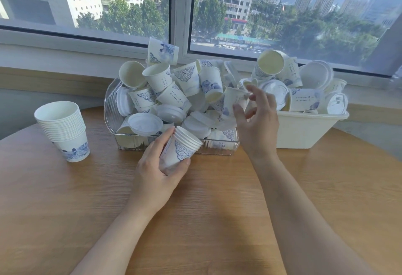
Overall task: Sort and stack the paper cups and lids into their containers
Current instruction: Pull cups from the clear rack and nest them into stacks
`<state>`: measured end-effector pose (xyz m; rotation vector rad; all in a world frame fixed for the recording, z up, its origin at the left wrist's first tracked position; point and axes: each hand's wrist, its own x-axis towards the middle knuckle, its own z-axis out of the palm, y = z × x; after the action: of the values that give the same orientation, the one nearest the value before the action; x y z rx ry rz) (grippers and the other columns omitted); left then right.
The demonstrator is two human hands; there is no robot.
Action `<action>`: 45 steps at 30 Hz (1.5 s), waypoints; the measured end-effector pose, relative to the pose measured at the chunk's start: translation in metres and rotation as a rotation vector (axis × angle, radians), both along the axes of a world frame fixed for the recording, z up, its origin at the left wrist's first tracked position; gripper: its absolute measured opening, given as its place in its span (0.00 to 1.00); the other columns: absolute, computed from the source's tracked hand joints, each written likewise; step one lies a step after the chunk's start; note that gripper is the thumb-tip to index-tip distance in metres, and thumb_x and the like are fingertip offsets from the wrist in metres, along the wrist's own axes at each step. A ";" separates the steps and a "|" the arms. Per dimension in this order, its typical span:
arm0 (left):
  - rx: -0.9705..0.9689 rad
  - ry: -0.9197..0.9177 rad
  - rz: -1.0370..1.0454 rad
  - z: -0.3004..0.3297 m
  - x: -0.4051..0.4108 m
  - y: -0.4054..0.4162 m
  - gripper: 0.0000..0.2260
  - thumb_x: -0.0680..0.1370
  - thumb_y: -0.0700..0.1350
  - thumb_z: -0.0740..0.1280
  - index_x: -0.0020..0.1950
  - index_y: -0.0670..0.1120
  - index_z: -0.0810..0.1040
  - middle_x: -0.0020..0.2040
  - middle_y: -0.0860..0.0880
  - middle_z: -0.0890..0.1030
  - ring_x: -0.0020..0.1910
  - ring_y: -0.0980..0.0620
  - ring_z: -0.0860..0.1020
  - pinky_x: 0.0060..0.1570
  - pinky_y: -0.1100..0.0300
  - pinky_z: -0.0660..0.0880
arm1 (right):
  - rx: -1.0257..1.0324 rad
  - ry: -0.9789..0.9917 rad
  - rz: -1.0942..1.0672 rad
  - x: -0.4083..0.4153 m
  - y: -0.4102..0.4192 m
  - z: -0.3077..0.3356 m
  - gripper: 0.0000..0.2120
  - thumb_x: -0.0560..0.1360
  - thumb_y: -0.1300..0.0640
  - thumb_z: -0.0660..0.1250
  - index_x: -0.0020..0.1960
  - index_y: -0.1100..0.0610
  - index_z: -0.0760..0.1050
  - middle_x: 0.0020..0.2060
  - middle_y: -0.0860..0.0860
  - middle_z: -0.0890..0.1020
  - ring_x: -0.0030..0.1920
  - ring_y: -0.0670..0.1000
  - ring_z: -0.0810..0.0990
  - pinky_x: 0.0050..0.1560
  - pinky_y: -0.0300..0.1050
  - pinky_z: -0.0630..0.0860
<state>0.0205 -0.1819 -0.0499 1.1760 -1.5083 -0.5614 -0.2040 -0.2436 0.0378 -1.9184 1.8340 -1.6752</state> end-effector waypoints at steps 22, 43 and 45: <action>-0.049 0.021 0.023 -0.001 0.001 -0.001 0.35 0.74 0.44 0.79 0.78 0.54 0.70 0.70 0.57 0.77 0.71 0.57 0.74 0.71 0.53 0.73 | 0.228 -0.154 0.470 0.026 0.042 -0.006 0.08 0.84 0.56 0.65 0.51 0.47 0.81 0.43 0.39 0.85 0.47 0.48 0.83 0.50 0.58 0.81; -0.184 -0.008 -0.003 -0.005 0.004 -0.004 0.34 0.74 0.43 0.79 0.78 0.54 0.71 0.71 0.53 0.77 0.72 0.55 0.75 0.69 0.53 0.74 | 0.380 -0.110 0.621 0.059 0.048 -0.024 0.19 0.86 0.50 0.61 0.76 0.44 0.72 0.68 0.35 0.77 0.68 0.37 0.76 0.67 0.41 0.75; -0.192 -0.015 -0.008 -0.006 0.005 -0.005 0.34 0.74 0.42 0.79 0.78 0.54 0.71 0.71 0.53 0.77 0.71 0.54 0.75 0.69 0.51 0.75 | 0.397 -0.127 0.645 0.058 0.049 -0.024 0.19 0.86 0.52 0.62 0.77 0.46 0.71 0.64 0.34 0.78 0.66 0.33 0.75 0.64 0.36 0.74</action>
<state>0.0254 -0.1872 -0.0555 1.0281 -1.5439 -0.4034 -0.1455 -0.1948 0.0138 -1.8812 1.1879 -1.1002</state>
